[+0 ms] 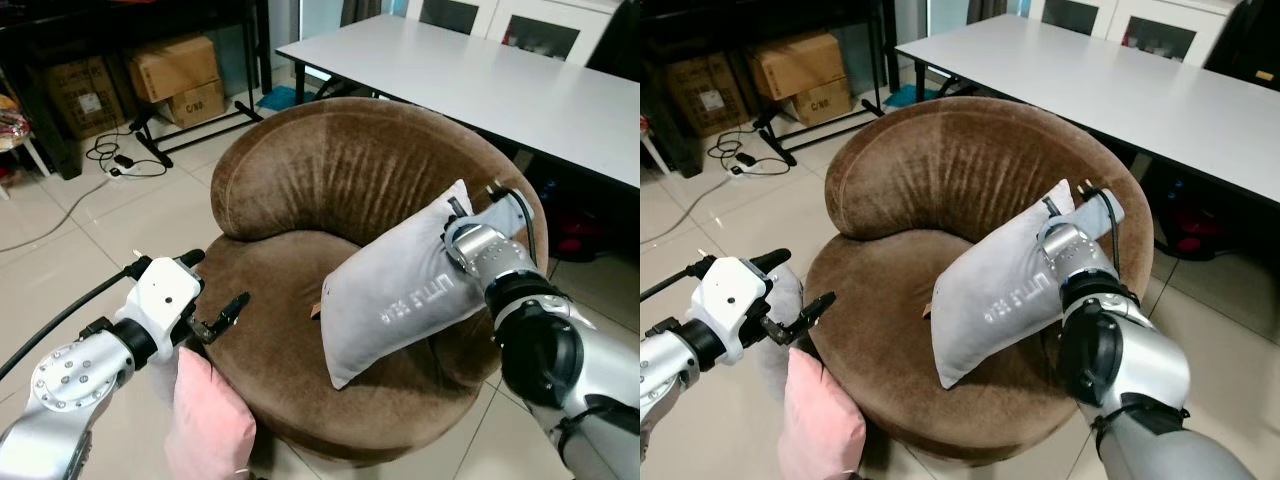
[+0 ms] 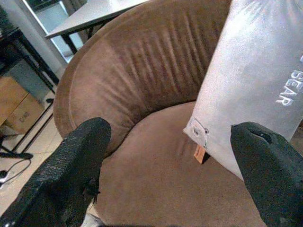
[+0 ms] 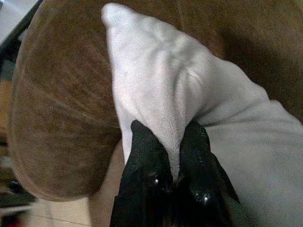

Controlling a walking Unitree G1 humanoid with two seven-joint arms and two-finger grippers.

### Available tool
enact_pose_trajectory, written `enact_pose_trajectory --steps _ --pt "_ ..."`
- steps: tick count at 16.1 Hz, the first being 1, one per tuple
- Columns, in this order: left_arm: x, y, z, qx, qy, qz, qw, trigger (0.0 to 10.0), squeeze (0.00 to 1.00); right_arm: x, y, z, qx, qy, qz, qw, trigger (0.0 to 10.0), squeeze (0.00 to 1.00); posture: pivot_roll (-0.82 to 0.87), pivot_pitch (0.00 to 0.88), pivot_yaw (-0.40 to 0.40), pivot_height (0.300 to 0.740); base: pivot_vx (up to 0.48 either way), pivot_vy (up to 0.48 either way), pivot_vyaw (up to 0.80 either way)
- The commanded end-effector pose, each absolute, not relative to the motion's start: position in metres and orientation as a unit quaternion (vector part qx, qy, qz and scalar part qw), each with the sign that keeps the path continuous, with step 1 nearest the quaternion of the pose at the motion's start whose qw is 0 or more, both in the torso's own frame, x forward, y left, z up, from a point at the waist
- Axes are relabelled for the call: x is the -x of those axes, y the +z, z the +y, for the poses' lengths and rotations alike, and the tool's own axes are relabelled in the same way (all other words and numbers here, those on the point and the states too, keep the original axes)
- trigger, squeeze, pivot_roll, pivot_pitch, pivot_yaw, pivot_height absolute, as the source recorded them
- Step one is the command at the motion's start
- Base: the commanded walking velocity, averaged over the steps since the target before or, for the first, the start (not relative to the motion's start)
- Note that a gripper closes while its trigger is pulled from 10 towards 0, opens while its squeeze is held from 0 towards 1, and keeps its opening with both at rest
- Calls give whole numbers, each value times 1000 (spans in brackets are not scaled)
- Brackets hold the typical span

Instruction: Move the pillow to the sofa from floor

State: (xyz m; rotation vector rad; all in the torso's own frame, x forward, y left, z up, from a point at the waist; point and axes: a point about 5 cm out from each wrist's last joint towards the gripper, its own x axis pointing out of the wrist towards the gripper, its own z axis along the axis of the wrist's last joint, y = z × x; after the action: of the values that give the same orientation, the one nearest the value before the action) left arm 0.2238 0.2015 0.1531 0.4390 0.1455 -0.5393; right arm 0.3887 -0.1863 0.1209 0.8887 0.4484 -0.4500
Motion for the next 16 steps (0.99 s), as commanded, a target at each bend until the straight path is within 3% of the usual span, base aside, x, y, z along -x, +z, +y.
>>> enact_pose_trajectory --steps 1,6,7,8,13,16 --pt "-224 155 205 -216 -264 74 937 10000 0 -398 145 -191 -447 -210 173 852 10000 0 4 0 -31 740 0 0 0" --pt "-224 156 203 -219 -268 71 936 10000 0 -398 139 -176 -403 -183 194 876 10000 0 9 0 -38 740 0 0 0" --pt "-224 156 203 -220 -270 72 935 10000 0 -397 137 -173 -394 -183 199 878 10000 212 13 0 -42 740 0 0 0" --pt "-223 156 203 -221 -270 73 934 10000 0 -396 134 -173 -378 -191 205 882 10000 1000 13 0 -42 740 0 0 0" --pt "-225 155 200 -221 -266 69 936 10000 0 -405 154 -167 -324 -91 136 932 10000 1000 15 0 -42 740 0 0 0" --pt "-231 155 209 -214 -197 60 955 10000 0 -409 167 -168 -272 -35 95 957 10000 1000 5 0 -41 740 0 0 0"
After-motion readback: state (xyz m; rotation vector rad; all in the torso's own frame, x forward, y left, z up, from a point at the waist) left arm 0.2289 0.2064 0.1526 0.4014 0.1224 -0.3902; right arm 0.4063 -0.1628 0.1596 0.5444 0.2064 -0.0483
